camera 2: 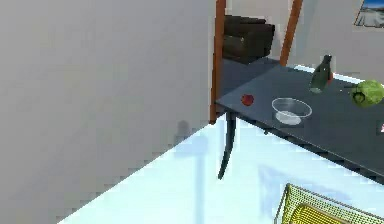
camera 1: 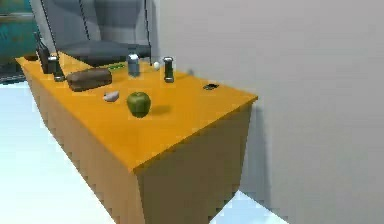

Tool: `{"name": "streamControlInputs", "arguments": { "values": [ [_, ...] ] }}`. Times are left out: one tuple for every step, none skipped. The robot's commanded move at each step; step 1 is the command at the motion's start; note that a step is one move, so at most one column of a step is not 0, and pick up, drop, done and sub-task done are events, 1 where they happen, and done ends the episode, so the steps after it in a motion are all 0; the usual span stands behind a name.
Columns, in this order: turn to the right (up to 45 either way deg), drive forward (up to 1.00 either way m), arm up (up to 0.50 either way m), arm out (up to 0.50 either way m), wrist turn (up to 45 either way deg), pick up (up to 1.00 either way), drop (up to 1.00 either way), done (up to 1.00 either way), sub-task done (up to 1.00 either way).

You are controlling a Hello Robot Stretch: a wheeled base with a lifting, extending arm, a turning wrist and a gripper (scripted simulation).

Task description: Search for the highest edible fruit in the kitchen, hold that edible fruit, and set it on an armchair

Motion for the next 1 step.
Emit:
{"name": "streamControlInputs", "arguments": {
  "values": [
    [-45.0,0.00,0.00,0.00,0.0,0.00,0.00,0.00,0.00]
  ]
}}
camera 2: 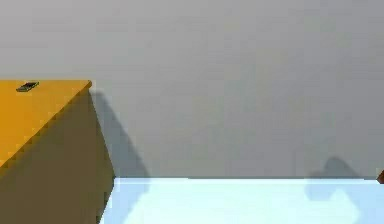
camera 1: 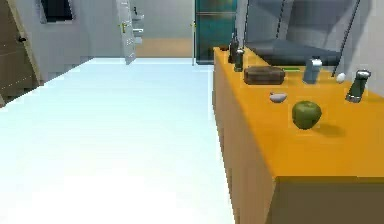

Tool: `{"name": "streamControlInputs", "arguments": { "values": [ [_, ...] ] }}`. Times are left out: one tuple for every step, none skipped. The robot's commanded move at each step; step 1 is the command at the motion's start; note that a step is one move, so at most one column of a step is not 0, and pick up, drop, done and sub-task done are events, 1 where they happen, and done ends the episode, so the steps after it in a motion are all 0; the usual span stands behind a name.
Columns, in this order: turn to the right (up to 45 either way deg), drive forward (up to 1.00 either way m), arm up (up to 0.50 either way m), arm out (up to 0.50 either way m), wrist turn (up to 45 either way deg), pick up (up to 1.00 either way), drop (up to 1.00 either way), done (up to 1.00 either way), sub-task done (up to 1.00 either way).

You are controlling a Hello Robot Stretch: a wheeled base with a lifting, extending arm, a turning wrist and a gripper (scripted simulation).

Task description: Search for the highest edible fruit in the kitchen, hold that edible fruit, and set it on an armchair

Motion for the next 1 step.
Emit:
{"name": "streamControlInputs", "arguments": {
  "values": [
    [-39.0,0.00,0.00,0.00,0.0,0.00,0.00,0.00,0.00]
  ]
}}
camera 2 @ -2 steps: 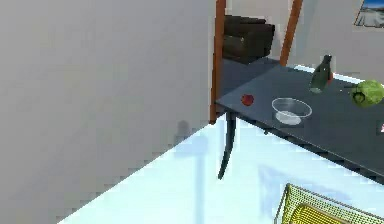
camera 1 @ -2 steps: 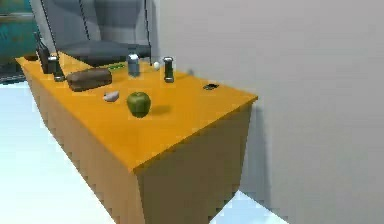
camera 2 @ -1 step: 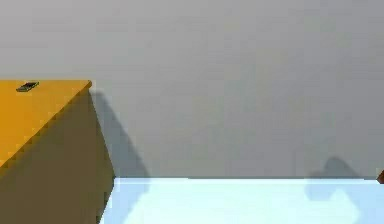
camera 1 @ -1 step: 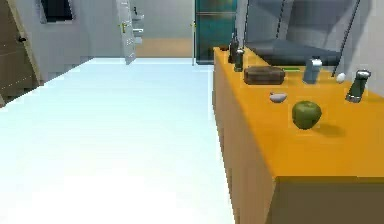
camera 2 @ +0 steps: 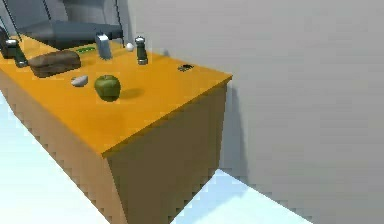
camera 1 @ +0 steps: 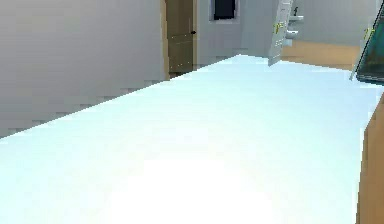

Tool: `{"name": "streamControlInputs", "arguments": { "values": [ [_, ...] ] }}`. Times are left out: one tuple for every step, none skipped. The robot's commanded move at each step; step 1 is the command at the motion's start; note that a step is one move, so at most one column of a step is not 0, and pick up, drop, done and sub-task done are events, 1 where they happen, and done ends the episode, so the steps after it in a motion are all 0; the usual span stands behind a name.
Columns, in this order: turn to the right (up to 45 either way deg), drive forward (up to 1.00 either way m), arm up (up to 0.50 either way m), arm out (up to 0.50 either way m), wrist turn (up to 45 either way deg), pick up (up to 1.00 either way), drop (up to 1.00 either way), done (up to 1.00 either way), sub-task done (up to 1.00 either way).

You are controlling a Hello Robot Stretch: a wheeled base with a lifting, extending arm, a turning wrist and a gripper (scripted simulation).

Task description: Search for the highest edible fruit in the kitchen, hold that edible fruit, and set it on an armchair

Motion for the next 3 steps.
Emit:
{"name": "streamControlInputs", "arguments": {
  "values": [
    [0.0,0.20,0.00,0.00,0.0,0.00,0.00,0.00,0.00],
    [45.0,0.00,0.00,0.00,0.0,0.00,0.00,0.00,0.00],
    [45.0,0.00,0.00,0.00,0.0,0.00,0.00,0.00,0.00]
  ]
}}
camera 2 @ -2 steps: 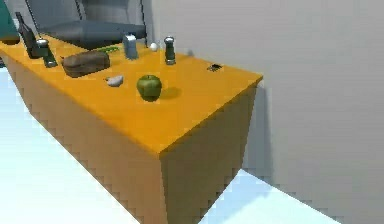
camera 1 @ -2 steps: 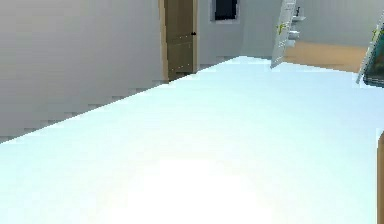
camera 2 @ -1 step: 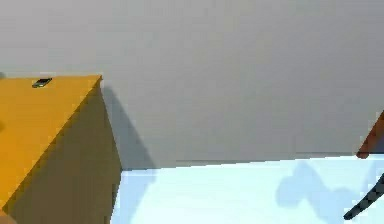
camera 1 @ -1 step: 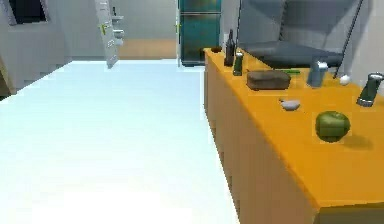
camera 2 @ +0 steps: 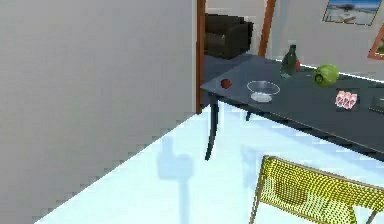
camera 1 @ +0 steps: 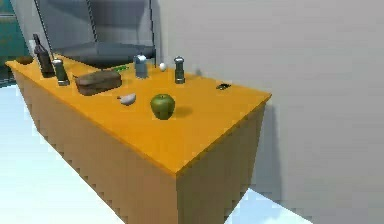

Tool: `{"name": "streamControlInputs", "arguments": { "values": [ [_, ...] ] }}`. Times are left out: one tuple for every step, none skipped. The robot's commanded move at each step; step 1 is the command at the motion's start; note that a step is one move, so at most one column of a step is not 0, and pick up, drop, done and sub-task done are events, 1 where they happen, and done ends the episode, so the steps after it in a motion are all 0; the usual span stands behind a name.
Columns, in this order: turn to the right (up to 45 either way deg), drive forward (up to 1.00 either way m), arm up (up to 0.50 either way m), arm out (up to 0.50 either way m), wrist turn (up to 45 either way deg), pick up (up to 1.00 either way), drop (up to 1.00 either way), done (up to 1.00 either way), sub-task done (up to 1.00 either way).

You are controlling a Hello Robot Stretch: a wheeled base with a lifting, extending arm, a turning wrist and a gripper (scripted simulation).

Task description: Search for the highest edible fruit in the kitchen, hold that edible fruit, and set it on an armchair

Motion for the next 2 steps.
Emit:
{"name": "streamControlInputs", "arguments": {
  "values": [
    [27.0,0.00,0.00,0.00,0.0,0.00,0.00,0.00,0.00],
    [0.0,0.95,0.00,0.00,0.0,0.00,0.00,0.00,0.00]
  ]
}}
